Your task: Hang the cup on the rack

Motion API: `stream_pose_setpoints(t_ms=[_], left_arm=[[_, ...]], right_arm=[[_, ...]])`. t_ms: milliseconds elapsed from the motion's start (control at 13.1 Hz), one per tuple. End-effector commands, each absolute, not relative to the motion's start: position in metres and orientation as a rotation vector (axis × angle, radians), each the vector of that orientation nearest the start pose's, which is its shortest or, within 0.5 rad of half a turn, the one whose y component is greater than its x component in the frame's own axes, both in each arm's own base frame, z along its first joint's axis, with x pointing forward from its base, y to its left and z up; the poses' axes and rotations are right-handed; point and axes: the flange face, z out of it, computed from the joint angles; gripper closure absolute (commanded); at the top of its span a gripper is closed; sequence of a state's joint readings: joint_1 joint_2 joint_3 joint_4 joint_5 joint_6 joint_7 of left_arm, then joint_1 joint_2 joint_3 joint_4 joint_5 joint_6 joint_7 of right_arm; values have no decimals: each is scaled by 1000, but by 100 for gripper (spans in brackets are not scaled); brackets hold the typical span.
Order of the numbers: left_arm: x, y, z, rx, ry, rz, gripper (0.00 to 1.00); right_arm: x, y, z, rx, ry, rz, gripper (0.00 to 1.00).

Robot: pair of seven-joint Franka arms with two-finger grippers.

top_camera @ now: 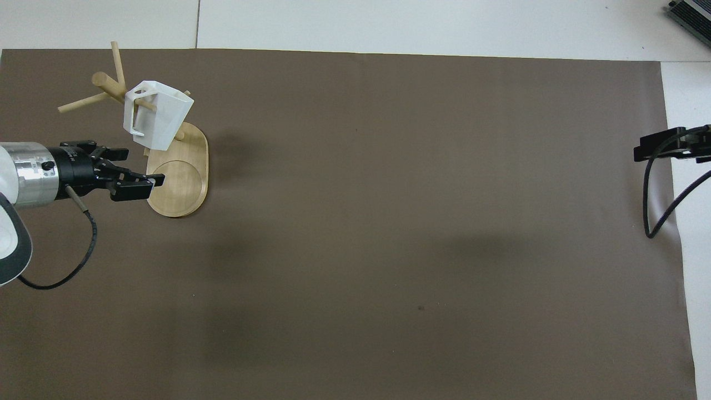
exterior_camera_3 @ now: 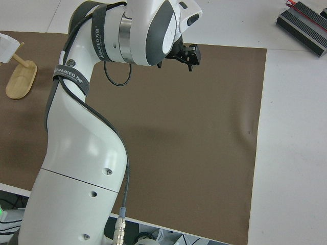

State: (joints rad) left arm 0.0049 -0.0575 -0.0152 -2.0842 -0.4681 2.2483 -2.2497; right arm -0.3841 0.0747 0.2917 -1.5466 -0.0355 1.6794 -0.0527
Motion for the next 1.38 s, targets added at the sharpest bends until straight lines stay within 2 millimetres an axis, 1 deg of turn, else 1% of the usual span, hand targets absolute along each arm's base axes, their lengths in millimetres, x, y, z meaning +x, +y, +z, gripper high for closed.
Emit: stream_pose_setpoints(t_ms=[0, 153, 230, 306, 383, 459, 612, 689, 765, 842, 918, 1071, 1148, 1301], left_arm=[[545, 2, 508, 1038, 2628, -207, 0], [541, 6, 520, 1298, 2540, -185, 0], [540, 13, 524, 1424, 2474, -175, 0], [540, 24, 528, 1513, 2415, -154, 0], [541, 34, 535, 1624, 2351, -104, 0], [541, 41, 541, 1774, 2272, -40, 0], [542, 43, 550, 2005, 2077, 27, 0], [543, 43, 555, 2076, 2000, 49, 0], [544, 46, 561, 2150, 1917, 73, 0], [543, 55, 568, 2245, 1819, 109, 0], [544, 55, 575, 2367, 1698, 134, 0], [543, 58, 581, 2527, 1495, 134, 0], [541, 65, 584, 2598, 1396, 145, 0], [539, 67, 601, 2784, 1155, 178, 0]], right_arm=[[577, -60, 604, -3164, 87, -67, 0], [577, -60, 604, -3164, 87, -70, 0], [577, -60, 604, -3164, 84, -67, 0], [577, -60, 604, -3164, 82, -67, 0], [577, -60, 604, -3164, 82, -70, 0], [577, -60, 604, -3164, 82, -67, 0], [577, -60, 604, -3163, 82, -67, 0], [577, -60, 603, -3164, 82, -65, 0], [577, -60, 603, -3164, 82, -65, 0], [577, -60, 604, -3164, 82, -67, 0], [577, -60, 604, -3164, 82, -67, 0], [577, -60, 604, -3164, 82, -67, 0], [577, -60, 604, -3164, 82, -67, 0], [577, -60, 604, -3164, 82, -67, 0]])
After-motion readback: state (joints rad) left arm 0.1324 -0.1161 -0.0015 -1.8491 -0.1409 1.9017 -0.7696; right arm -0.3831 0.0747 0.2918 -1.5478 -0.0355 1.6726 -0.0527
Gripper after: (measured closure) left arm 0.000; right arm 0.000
